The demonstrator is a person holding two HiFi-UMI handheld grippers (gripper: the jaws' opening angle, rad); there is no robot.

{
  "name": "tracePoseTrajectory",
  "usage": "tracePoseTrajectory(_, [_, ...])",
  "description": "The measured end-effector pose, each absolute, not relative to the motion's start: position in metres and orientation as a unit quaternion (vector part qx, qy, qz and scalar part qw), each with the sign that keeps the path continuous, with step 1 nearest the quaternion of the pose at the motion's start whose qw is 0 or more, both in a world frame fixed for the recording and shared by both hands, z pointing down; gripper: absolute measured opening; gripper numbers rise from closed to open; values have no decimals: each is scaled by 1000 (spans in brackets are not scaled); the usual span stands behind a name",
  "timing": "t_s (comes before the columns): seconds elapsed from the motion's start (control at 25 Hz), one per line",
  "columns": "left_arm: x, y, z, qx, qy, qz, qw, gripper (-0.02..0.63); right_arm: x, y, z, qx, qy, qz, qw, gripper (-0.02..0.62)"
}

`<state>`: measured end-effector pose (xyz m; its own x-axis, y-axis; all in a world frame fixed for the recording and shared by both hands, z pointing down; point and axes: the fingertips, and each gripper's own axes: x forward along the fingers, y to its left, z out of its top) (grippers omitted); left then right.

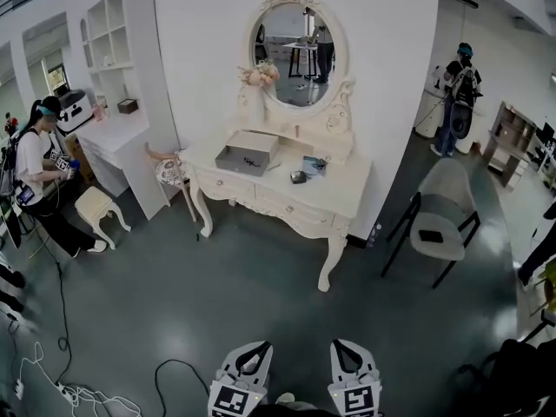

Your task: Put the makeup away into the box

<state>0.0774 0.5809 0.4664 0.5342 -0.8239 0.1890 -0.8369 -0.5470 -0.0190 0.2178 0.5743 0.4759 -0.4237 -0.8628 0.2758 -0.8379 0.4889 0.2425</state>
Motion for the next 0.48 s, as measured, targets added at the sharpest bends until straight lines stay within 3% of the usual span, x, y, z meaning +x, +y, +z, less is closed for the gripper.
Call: tracePoseTrajectory(0.48, [59,515,476,877,-469,92,46,23,213,521,475,523,-835,-9,169,9])
